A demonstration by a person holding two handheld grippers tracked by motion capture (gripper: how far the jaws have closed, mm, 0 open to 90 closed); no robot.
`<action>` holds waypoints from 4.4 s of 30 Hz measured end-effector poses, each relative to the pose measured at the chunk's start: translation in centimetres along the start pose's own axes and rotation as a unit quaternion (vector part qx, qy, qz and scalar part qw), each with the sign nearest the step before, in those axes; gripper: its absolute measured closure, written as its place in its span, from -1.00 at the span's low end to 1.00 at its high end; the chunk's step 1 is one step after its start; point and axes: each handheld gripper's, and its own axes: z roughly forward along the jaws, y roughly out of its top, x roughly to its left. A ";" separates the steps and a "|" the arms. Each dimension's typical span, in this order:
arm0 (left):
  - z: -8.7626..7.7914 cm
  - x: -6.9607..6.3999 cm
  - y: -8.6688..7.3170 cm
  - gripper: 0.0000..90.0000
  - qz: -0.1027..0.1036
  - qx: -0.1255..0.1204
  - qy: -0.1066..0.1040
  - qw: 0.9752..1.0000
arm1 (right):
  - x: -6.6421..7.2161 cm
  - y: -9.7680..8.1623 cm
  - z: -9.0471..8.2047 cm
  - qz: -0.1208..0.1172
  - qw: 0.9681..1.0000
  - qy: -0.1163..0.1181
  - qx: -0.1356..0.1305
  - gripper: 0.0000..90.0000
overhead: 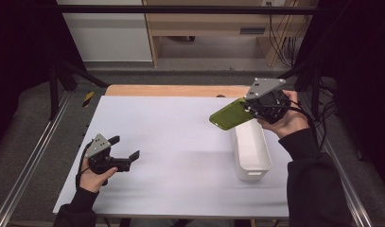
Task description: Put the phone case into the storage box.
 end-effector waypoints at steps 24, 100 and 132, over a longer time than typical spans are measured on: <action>0.0 0.0 0.0 -1.00 0.002 0.000 0.000 1.000 | -1.0 -0.2 0.0 -0.050 0.998 -0.025 0.020 0.77; 0.3 0.0 -0.2 -1.00 0.009 0.009 -0.003 1.000 | -3.4 -2.2 6.3 -0.217 0.967 -0.043 0.128 0.77; 0.6 -0.1 -0.3 -1.00 0.013 0.018 -0.008 1.000 | -4.2 -1.8 10.0 -0.284 0.947 -0.012 0.150 0.77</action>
